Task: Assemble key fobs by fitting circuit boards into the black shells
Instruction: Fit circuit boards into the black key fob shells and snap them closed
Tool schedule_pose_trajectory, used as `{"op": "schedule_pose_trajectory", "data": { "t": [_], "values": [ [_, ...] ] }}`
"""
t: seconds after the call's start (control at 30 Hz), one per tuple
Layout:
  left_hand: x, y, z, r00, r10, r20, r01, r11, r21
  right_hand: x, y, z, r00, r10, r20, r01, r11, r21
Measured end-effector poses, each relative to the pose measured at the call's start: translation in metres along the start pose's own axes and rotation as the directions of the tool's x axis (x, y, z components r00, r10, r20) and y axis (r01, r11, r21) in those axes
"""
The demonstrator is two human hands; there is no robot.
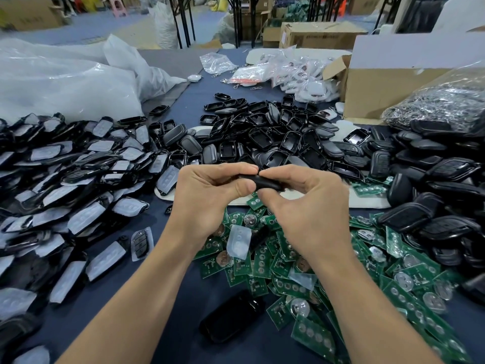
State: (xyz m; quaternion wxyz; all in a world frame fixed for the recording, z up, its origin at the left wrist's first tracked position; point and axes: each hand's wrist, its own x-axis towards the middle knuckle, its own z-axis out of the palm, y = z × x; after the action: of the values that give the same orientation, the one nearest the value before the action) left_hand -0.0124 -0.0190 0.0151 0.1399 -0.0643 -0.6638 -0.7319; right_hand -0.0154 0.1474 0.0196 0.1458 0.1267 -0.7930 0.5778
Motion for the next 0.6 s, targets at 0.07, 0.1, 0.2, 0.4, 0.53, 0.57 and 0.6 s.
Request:
{"op": "schedule_pose_trajectory", "data": {
  "t": [0.07,0.1,0.2,0.4,0.53,0.57,0.6],
  "values": [
    [-0.001,0.000,0.002,0.999,0.011,-0.038,-0.009,0.998,0.060,0.000,-0.001,0.002,0.997,0.071,-0.009,-0.070,0.996,0.050],
    [-0.002,0.000,0.003,0.998,0.001,-0.062,0.003,0.998,0.056,-0.001,-0.002,0.005,0.989,0.145,-0.006,-0.142,0.974,0.177],
    [-0.004,0.002,0.013,0.993,-0.105,-0.054,0.102,0.993,-0.052,-0.003,-0.010,0.015,0.914,0.387,0.122,-0.378,0.701,0.605],
    [-0.006,0.002,0.026,0.985,-0.158,-0.071,0.144,0.974,-0.177,-0.005,-0.015,0.022,0.827,0.516,0.224,-0.493,0.474,0.730],
    [-0.008,0.001,0.025,0.989,-0.113,-0.096,0.102,0.988,-0.113,-0.003,-0.012,0.020,0.845,0.488,0.221,-0.488,0.533,0.691],
    [-0.009,0.001,0.025,0.991,-0.089,-0.101,0.082,0.994,-0.068,-0.003,-0.012,0.020,0.857,0.469,0.213,-0.477,0.568,0.671],
    [-0.009,0.000,0.024,0.992,-0.066,-0.104,0.064,0.998,-0.027,-0.003,-0.011,0.020,0.869,0.452,0.203,-0.463,0.595,0.657]
  ]
}}
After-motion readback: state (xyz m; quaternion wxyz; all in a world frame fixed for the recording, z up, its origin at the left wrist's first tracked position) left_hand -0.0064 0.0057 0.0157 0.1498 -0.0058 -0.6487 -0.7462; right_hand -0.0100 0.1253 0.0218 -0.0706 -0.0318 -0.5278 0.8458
